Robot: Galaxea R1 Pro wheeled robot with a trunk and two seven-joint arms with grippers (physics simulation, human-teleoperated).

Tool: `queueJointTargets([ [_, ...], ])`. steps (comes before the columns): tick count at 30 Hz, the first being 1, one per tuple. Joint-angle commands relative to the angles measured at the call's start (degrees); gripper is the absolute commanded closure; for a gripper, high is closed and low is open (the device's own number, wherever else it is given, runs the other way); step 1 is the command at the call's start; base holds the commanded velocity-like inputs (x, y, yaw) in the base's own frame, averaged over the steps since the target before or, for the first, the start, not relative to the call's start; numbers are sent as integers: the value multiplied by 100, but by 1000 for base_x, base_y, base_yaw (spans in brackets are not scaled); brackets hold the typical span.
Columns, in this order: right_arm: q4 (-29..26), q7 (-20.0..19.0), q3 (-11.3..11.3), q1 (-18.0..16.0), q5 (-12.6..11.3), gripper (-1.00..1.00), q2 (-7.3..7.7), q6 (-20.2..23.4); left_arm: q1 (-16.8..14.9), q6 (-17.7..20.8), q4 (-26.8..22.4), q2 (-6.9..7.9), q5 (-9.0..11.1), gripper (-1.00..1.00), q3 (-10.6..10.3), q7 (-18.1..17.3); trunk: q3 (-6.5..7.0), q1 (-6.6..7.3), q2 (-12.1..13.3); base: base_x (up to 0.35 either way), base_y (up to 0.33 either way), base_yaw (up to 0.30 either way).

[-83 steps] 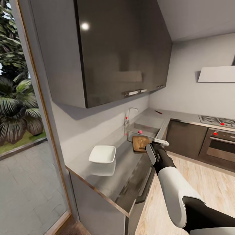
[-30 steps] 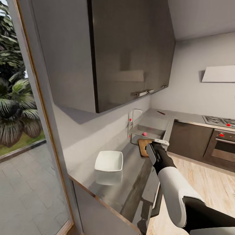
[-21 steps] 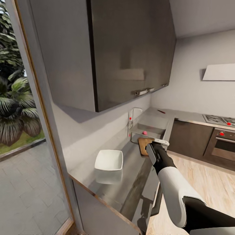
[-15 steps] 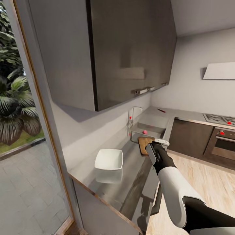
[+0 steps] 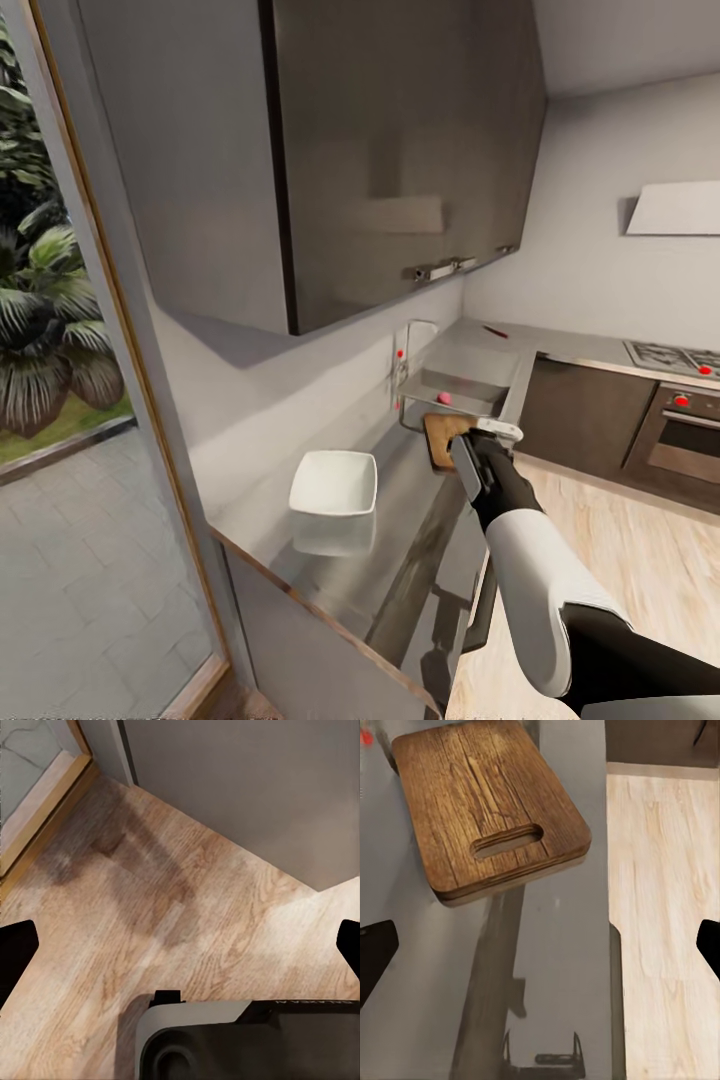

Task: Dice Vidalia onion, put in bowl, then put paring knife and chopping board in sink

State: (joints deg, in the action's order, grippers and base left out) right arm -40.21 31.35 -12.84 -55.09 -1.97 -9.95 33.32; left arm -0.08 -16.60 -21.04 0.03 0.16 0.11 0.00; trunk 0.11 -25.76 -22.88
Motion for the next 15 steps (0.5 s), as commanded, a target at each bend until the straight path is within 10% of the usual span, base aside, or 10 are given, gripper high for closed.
queueJointTargets([
  [1, -84, 21, -10, -1, -23, -100, -4, 16, -1, -18, 3, 2, 1, -100, 1, 0, -12, -2, -4, 0, 0, 0],
  [15, -636, 16, -1, -1, -39, -100, -4, 70, -1, -17, 3, 6, -7, -100, -3, 0, -131, -2, -4, 0, 0, 0],
])
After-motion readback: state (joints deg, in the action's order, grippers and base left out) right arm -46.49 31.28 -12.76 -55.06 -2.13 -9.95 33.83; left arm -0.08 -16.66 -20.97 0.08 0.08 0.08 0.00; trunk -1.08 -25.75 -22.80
